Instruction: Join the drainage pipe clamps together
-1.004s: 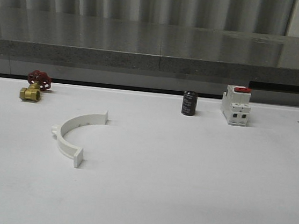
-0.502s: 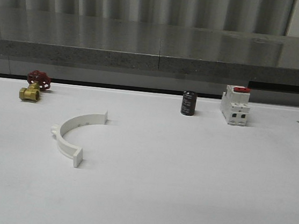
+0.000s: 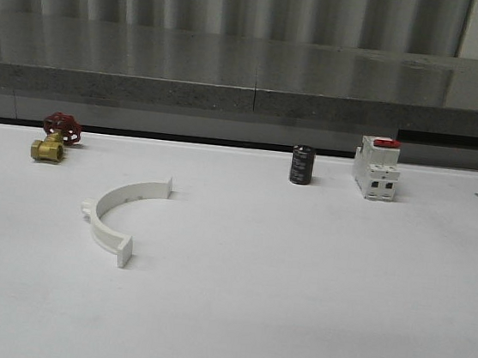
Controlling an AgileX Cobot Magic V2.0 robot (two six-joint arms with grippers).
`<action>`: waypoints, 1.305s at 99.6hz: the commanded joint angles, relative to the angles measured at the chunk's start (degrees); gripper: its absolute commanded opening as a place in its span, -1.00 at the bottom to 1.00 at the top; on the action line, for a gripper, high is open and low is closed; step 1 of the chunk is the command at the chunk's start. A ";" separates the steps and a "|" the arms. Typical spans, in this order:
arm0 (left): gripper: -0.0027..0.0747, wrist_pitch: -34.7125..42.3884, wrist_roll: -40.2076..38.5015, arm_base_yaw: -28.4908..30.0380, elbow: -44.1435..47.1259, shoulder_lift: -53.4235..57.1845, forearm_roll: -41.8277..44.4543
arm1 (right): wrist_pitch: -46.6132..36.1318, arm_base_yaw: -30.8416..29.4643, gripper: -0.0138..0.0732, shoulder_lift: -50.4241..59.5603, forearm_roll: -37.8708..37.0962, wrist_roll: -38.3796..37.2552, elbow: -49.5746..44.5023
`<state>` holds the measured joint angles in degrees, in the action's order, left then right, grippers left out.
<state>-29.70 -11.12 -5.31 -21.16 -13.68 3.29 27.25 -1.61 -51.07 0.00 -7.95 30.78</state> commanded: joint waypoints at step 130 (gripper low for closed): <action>-0.98 3.83 0.13 0.10 -1.48 -0.53 0.44 | 10.50 -10.77 0.49 -51.23 3.63 17.58 38.41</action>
<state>-29.70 -11.03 -5.31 -21.16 -13.68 3.55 39.00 -11.74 -103.65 3.70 8.59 66.85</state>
